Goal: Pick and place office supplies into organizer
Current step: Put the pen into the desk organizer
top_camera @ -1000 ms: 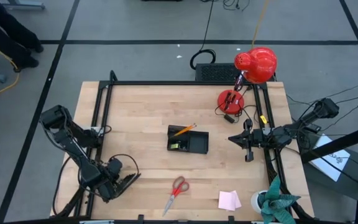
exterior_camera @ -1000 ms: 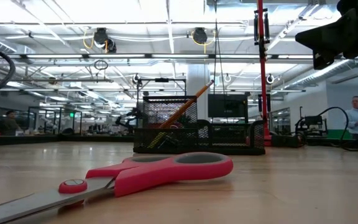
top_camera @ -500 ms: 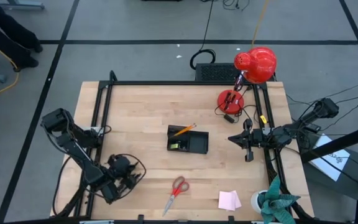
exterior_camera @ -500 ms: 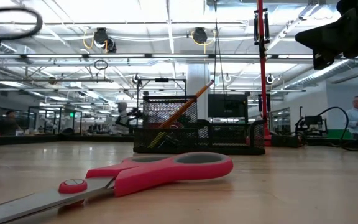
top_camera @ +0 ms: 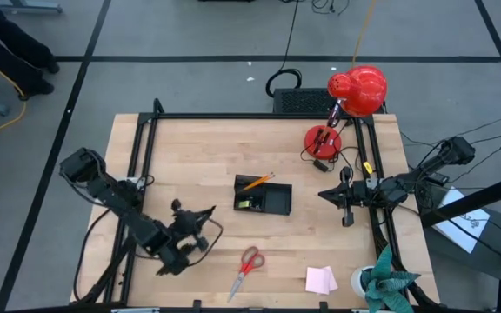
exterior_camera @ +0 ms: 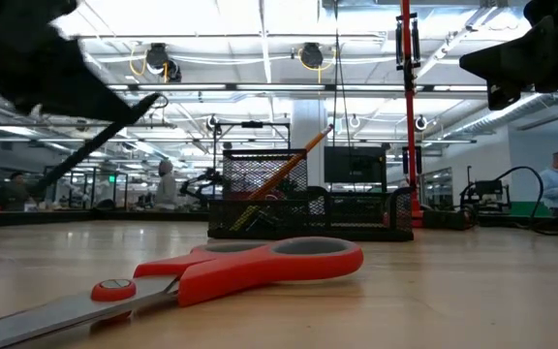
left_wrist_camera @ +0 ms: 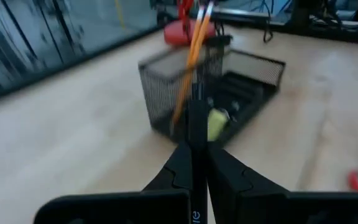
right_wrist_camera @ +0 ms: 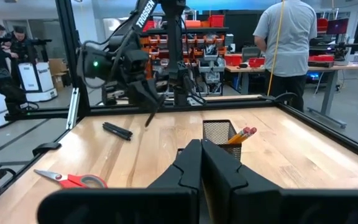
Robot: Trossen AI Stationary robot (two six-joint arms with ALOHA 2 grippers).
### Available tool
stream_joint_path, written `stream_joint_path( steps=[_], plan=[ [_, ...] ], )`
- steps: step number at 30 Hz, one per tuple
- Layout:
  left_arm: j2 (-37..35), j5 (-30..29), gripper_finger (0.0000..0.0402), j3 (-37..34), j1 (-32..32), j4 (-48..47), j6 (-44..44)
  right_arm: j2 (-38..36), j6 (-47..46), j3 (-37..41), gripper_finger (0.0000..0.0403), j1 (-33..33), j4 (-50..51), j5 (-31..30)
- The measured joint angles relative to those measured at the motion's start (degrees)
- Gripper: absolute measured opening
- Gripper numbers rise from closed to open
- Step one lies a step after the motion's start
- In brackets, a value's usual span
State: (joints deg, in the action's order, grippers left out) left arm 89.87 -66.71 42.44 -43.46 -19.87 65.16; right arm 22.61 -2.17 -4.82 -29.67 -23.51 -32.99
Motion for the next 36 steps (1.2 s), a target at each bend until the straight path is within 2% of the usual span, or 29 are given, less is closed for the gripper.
stream_joint_path(
  steps=[3,6,10,12,14,17,23,29,36],
  plan=[
    [-1.1,-0.2,0.0021,0.0,4.2,11.1,-17.8,0.0,0.0,0.0,0.0004,0.0,0.0,0.0],
    [-1.8,2.7,0.0017,0.1,8.9,26.2,-37.7,0.0,0.0,0.0,0.0004,0.0,0.0,0.0],
    [-2.9,12.5,0.0017,0.1,15.6,51.1,-64.6,0.0,-0.1,0.0,0.0004,0.0,-0.2,0.0],
    [-3.5,17.9,0.0021,0.1,18.9,60.7,-74.0,0.0,-0.1,0.0,0.0004,0.0,-0.3,0.0],
    [-4.4,23.2,0.0023,0.1,22.3,66.8,-79.5,0.0,-0.1,0.0,0.0004,0.0,-0.4,0.0],
    [-5.6,29.9,0.0022,0.2,28.5,67.8,-79.5,0.0,0.2,0.0,0.0004,0.0,-1.1,0.0],
    [-1.8,42.8,0.0016,0.2,38.3,63.0,-68.5,0.0,1.4,0.0,0.0004,0.0,-1.8,0.0],
    [4.1,47.8,0.0024,0.1,39.8,63.5,-64.8,0.2,1.8,0.0,0.0004,0.0,-1.2,0.0],
    [8.0,48.4,0.0022,0.2,39.8,63.6,-65.8,0.2,2.9,0.0,0.0004,0.0,-1.6,0.0]
  ],
)
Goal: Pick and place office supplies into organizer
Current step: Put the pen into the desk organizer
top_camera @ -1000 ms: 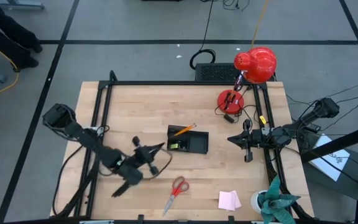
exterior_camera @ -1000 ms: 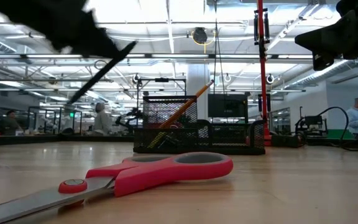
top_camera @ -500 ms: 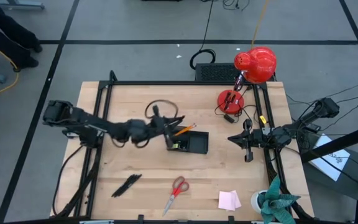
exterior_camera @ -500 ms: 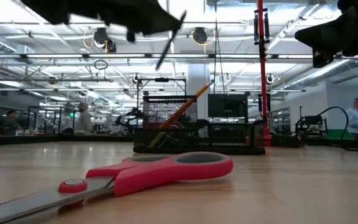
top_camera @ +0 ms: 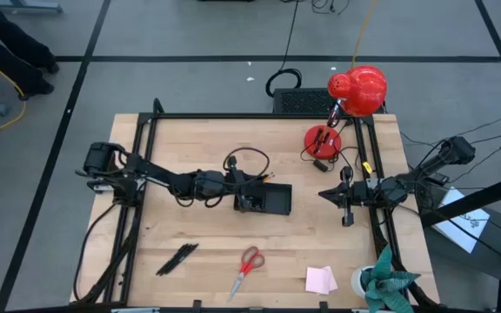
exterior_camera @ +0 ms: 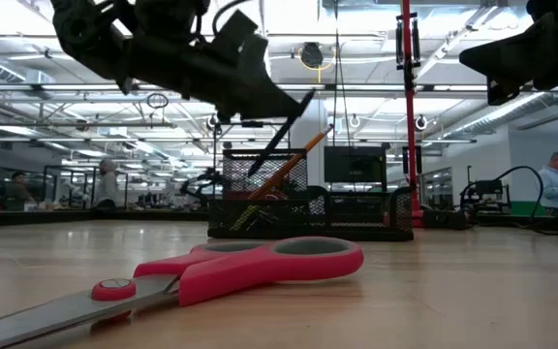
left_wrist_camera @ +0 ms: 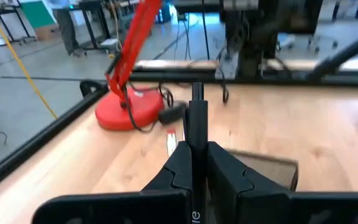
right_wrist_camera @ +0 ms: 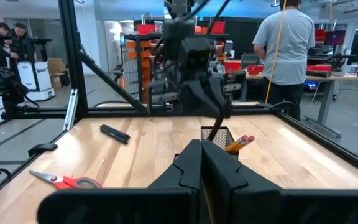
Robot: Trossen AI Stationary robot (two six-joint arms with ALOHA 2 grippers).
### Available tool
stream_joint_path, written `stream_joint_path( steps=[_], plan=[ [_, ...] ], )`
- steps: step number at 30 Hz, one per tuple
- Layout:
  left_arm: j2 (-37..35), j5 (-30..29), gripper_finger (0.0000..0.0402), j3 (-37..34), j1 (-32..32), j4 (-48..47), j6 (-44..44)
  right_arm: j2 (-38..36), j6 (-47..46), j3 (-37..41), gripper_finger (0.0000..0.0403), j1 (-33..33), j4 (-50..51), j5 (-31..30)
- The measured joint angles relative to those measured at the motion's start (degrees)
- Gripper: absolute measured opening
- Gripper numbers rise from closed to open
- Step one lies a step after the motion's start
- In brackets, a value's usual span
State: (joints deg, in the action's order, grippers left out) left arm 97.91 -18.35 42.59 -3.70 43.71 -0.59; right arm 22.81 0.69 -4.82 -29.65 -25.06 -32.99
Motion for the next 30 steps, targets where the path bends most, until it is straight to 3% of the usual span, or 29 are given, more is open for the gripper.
stream_joint_path(
  steps=[9,30],
  plan=[
    [4.1,0.0,0.0019,0.0,0.3,0.2,-1.2,0.0,-1.4,0.0,0.0004,0.0,0.0,0.0],
    [4.1,-0.1,0.0012,0.0,0.6,4.1,-6.7,0.1,-2.8,0.0,0.0004,-0.1,1.4,0.2]
  ],
)
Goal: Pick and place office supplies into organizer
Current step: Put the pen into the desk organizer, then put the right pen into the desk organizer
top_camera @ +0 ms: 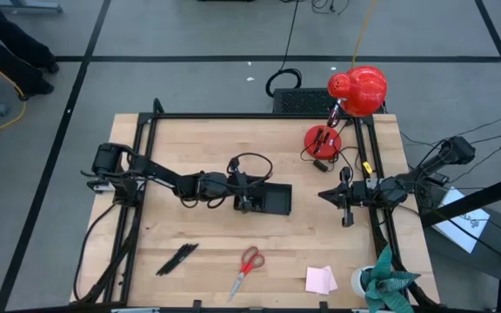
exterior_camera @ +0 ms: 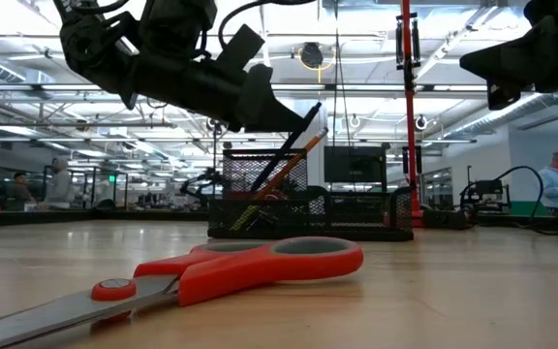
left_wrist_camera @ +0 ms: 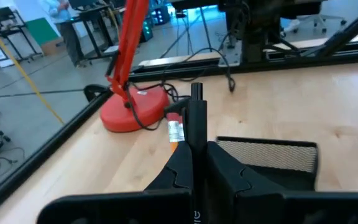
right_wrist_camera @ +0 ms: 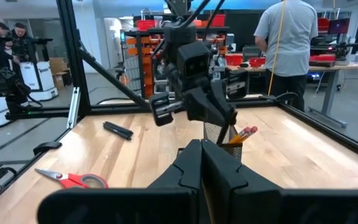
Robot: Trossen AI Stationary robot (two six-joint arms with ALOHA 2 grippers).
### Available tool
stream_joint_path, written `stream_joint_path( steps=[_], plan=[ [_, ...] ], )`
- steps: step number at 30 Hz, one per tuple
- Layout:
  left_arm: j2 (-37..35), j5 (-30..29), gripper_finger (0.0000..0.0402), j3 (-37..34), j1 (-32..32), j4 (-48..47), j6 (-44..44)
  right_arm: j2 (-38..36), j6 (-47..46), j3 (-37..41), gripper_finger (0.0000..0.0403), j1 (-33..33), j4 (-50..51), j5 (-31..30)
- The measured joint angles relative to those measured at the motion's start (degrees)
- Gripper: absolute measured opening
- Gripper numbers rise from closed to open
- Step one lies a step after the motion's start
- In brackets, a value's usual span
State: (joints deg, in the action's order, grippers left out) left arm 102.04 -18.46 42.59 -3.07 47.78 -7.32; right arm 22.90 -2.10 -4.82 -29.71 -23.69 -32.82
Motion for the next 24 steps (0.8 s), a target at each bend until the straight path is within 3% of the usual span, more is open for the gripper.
stream_joint_path(
  steps=[5,15,21,24],
  plan=[
    [0.0,-1.0,0.0021,0.0,0.2,0.0,-1.0,0.0,2.3,0.0,0.0004,0.0,-0.9,0.0],
    [-2.5,-1.3,0.0123,0.0,-0.4,-1.3,-1.2,0.0,3.6,0.0,0.0004,0.0,-1.3,-0.1],
    [-13.0,-3.2,0.0153,0.0,-2.9,-7.8,-2.6,0.0,3.6,0.0,0.0004,0.0,-1.1,-0.1],
    [-23.8,-6.7,0.0154,3.1,-8.0,-22.6,-3.1,0.1,2.3,0.0,0.0004,0.0,0.0,-0.1]
  ],
)
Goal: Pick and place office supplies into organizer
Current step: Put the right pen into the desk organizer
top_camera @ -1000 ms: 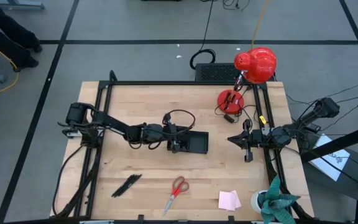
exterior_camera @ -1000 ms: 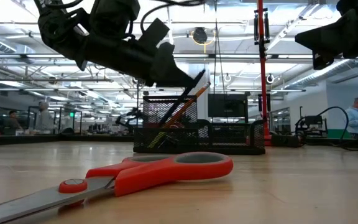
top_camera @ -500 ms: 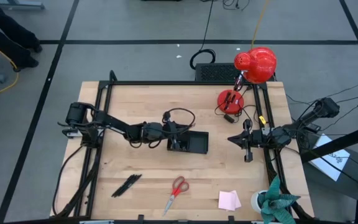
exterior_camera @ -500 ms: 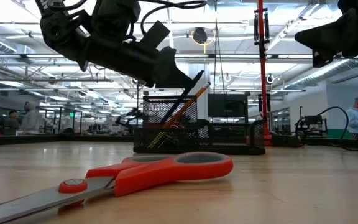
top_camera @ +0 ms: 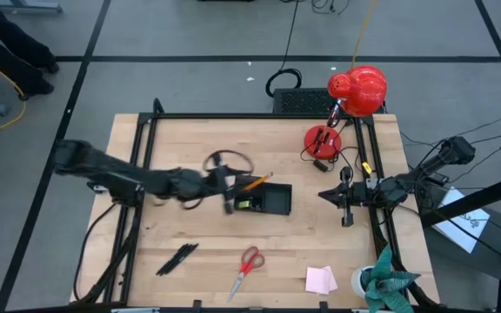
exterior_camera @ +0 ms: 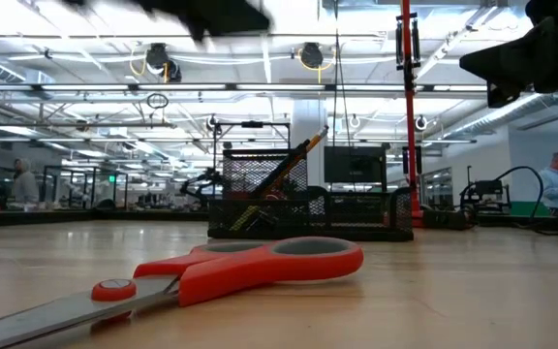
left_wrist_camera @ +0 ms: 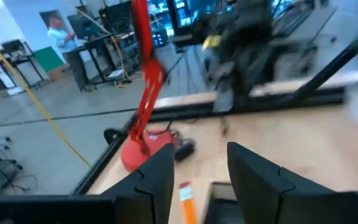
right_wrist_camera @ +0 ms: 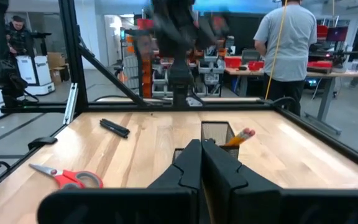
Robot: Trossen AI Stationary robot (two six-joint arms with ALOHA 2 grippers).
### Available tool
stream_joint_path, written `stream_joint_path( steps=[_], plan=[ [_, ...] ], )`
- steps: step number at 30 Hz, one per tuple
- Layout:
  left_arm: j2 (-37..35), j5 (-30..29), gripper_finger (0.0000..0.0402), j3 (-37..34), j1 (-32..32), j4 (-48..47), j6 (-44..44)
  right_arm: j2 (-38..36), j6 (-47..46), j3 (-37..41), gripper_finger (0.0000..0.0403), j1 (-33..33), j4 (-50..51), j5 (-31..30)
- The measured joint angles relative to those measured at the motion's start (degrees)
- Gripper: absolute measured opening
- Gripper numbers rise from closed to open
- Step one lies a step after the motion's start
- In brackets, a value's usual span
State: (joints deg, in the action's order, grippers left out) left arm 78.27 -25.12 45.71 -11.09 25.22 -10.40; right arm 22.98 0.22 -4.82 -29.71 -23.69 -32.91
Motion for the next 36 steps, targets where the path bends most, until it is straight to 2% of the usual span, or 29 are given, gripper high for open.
stream_joint_path(
  steps=[3,6,8,10,13,17,21,26,31,36],
  plan=[
    [-8.8,-5.4,0.0147,8.4,-6.1,-28.4,12.3,0.1,-0.2,0.0,0.0004,0.0,0.5,0.0],
    [-11.1,-4.6,0.0132,16.5,-11.0,-56.4,34.8,0.3,-0.2,0.0,0.0004,0.0,0.5,0.0],
    [-10.3,-2.5,0.0119,19.3,-15.3,-68.2,46.0,0.4,-0.2,0.0,0.0004,0.0,0.5,0.0],
    [-8.3,0.3,0.0103,19.6,-20.1,-74.7,53.5,0.6,-0.2,0.0,0.0004,0.0,0.5,0.0],
    [-3.8,6.1,0.0083,17.9,-25.9,-78.6,63.9,1.1,-1.3,0.0,0.0004,0.0,0.4,-0.1],
    [3.3,8.7,0.0071,15.6,-31.3,-76.2,76.1,1.9,-3.1,0.4,0.0004,0.0,0.1,-0.1],
    [11.8,11.1,0.0075,15.4,-32.6,-70.7,77.2,2.0,-3.2,1.5,0.0004,0.1,-0.5,-0.1],
    [18.7,16.3,0.011,15.4,-31.2,-70.2,79.6,2.0,-2.7,1.6,0.0004,0.9,-1.8,-0.1],
    [21.0,19.9,0.0148,15.4,-30.3,-70.2,79.9,2.0,-2.6,1.7,0.0004,0.9,-1.8,-0.1],
    [21.1,23.3,0.016,15.4,-30.3,-72.1,79.9,2.0,-3.2,1.7,0.0004,0.9,-1.8,-0.1]
  ],
)
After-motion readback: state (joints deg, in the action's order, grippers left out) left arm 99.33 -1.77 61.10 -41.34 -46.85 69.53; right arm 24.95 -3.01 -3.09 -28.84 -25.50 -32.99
